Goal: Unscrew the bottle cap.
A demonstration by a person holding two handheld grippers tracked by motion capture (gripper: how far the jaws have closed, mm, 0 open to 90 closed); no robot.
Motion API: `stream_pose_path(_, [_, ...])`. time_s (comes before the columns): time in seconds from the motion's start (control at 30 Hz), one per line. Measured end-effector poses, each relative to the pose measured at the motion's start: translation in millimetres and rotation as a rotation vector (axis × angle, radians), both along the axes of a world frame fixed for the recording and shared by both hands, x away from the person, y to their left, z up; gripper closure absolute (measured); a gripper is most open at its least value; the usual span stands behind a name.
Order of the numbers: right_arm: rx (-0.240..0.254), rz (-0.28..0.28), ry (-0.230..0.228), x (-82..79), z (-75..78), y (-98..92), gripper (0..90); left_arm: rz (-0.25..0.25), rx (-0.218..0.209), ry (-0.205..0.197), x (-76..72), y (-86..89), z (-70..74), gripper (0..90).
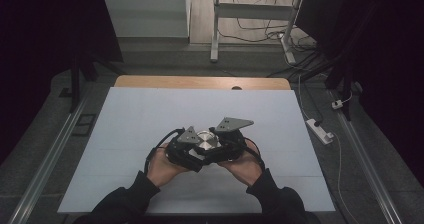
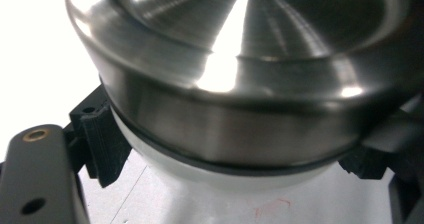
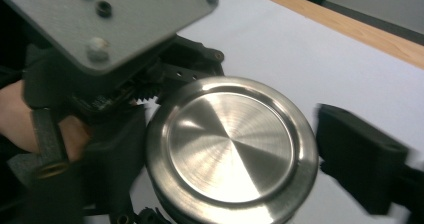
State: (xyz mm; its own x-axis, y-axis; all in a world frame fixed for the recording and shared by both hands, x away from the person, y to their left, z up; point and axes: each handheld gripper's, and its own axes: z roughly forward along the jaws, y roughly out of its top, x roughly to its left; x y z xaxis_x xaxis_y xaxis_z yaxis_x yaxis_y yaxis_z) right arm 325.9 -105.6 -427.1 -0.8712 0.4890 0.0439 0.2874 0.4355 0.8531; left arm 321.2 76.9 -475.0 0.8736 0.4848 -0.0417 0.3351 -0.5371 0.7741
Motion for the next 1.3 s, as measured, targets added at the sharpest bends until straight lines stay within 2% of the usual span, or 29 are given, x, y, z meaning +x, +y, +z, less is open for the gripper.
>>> stream_pose_path(0.2, [0.005, 0.018, 0.005, 1.7, -0.1, -1.0, 19.7, -0.014, 0.004, 0.002, 0.4, 0.8, 0.5, 16.0])
stream_pose_path(0.37, [0.000, 0.145, 0.014, 8.2, 2.8, -6.9, 19.7, -0.086, -0.008, 0.003, 0.1, 3.3, 2.4, 16.0])
stream_pose_path(0.4, [0.000, 0.145, 0.014, 8.2, 2.8, -6.9, 19.7, -0.086, -0.008, 0.003, 0.1, 3.3, 2.4, 16.0])
stream_pose_path(0.43, [0.003, 0.211, 0.025, 11.9, 4.2, -9.5, 19.7, -0.124, -0.012, 0.005, -0.1, 4.0, 3.1, 16.0])
stream_pose_path(0.47, [0.004, 0.252, 0.025, 13.9, 4.5, -10.9, 19.7, -0.124, -0.012, 0.005, -0.1, 4.0, 3.1, 16.0])
stream_pose_path(0.5, [0.006, 0.295, 0.026, 16.2, 4.8, -12.7, 19.7, -0.162, -0.018, 0.005, -1.2, 4.5, 3.6, 16.0])
stream_pose_path(0.57, [0.023, 0.365, 0.035, 20.5, 4.4, -16.5, 19.5, -0.174, -0.023, 0.006, -1.5, 4.5, 3.7, 16.0])
stream_pose_path(0.6, [0.023, 0.365, 0.035, 20.5, 4.4, -16.5, 19.5, -0.172, -0.026, 0.007, -1.7, 4.1, 4.1, 16.0])
stream_pose_path(0.63, [0.051, 0.371, 0.047, 22.9, 3.5, -19.4, 16.9, -0.166, -0.024, 0.008, -1.8, 4.0, 4.7, 16.0])
stream_pose_path(0.7, [0.068, 0.330, 0.042, 21.1, 5.3, -20.6, 8.6, -0.154, -0.013, -0.002, -1.8, 4.5, 5.6, 16.0])
stream_pose_path(0.8, [0.059, 0.248, 0.028, 14.7, 12.0, -22.6, 5.7, -0.111, -0.003, -0.003, -1.2, 6.2, 5.0, 16.0])
stream_pose_path(0.83, [0.061, 0.224, 0.028, 12.2, 13.4, -22.3, 5.7, -0.082, 0.001, 0.000, -0.1, 7.1, 4.3, 16.0])
stream_pose_path(0.87, [0.061, 0.224, 0.028, 12.2, 13.4, -22.3, 5.7, -0.082, 0.001, 0.000, -0.1, 7.1, 4.3, 16.0])
stream_pose_path(0.9, [0.036, 0.169, 0.020, 7.1, 13.8, -18.6, 5.8, -0.068, 0.003, 0.000, 0.0, 7.0, 4.0, 16.0])
stream_pose_path(0.97, [-0.006, 0.111, -0.008, 1.7, 12.5, -12.4, 6.9, -0.039, 0.000, 0.005, -0.6, 5.7, 3.5, 16.0])
stream_pose_path(1.0, [-0.006, 0.111, -0.008, 1.7, 12.5, -12.4, 6.9, -0.039, 0.000, 0.005, -0.6, 5.7, 3.5, 16.0])
stream_pose_path(1.03, [-0.019, 0.070, -0.029, -0.8, 10.2, -6.9, 8.8, -0.031, 0.006, 0.001, -1.6, 4.5, 3.9, 16.0])
stream_pose_path(1.07, [-0.024, 0.050, -0.031, -0.9, 8.9, -5.0, 9.6, -0.031, 0.006, 0.001, -1.6, 4.5, 3.9, 16.0])
stream_pose_path(1.13, [-0.024, 0.036, -0.034, -0.9, 6.0, -2.7, 12.9, -0.022, 0.005, 0.001, -2.5, 3.5, 4.4, 16.0])
stream_pose_path(1.2, [0.006, 0.052, -0.021, -1.1, 4.5, -3.1, 19.3, -0.018, 0.006, 0.005, -2.6, 3.3, 4.6, 16.0])
stream_pose_path(1.3, [0.004, 0.056, -0.024, -1.7, 4.7, -3.0, 19.4, -0.032, 0.000, 0.013, -2.1, 4.1, 4.1, 16.0])
